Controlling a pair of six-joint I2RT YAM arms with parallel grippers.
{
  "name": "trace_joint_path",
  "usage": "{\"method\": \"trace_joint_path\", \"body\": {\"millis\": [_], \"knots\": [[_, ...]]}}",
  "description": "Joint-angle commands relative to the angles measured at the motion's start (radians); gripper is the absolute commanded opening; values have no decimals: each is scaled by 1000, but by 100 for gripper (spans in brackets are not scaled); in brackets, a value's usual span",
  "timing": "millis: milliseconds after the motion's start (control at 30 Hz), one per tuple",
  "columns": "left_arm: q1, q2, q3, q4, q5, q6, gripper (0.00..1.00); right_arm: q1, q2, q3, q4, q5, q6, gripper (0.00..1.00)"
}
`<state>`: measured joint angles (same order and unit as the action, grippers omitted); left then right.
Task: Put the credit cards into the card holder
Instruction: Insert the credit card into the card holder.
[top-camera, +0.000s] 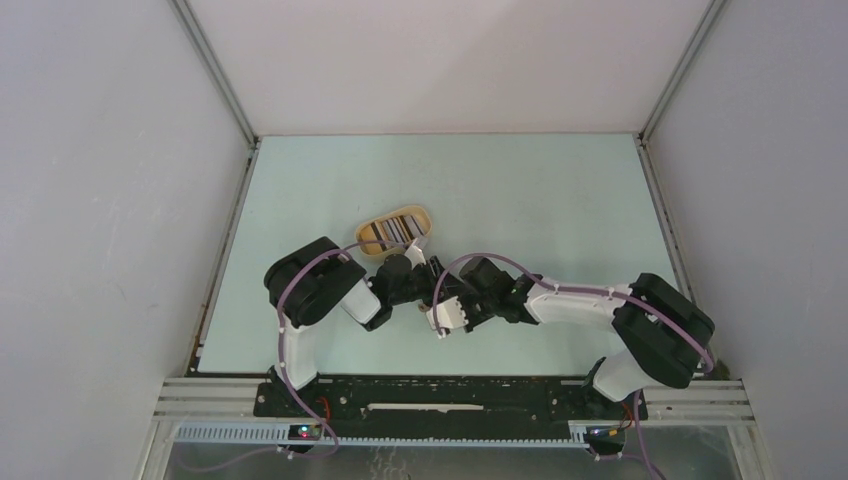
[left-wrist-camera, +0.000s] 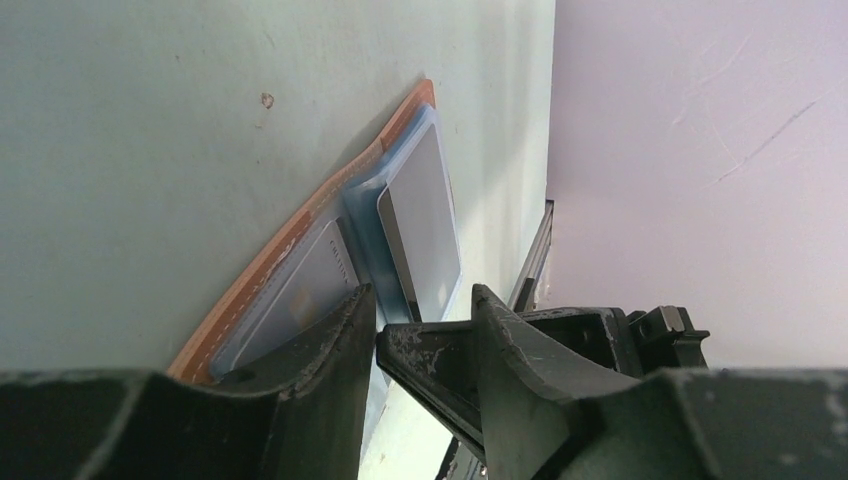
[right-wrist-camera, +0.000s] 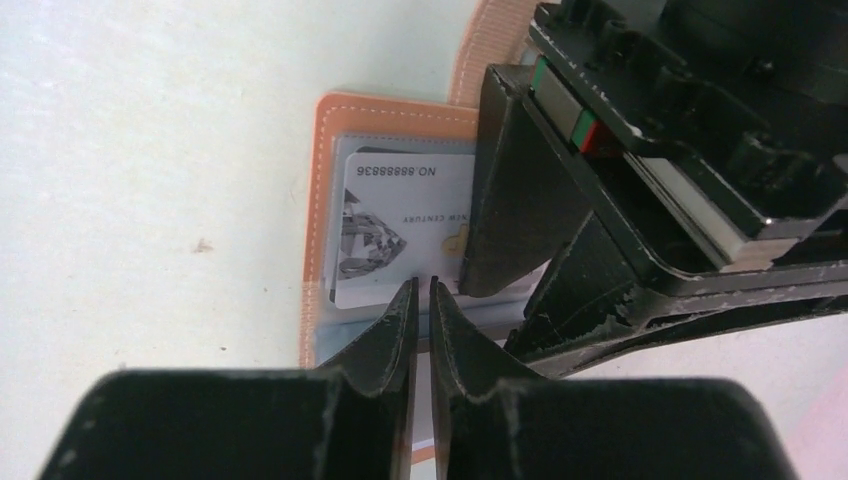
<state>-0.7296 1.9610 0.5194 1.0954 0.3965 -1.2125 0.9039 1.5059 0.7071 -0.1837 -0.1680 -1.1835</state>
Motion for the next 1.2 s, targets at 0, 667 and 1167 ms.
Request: {"method": "trace_joint_path", "body": {"millis": [0, 667, 1167], "knots": [[7, 12, -2, 20, -7, 27, 46, -8, 15, 28, 20, 48, 18, 15], [7, -30, -17, 91, 18, 18, 46, -98, -135, 64, -179, -160, 19, 17], [9, -475, -137, -109, -150, 370, 48, -248, -395, 243, -474, -399, 250, 40]]}}
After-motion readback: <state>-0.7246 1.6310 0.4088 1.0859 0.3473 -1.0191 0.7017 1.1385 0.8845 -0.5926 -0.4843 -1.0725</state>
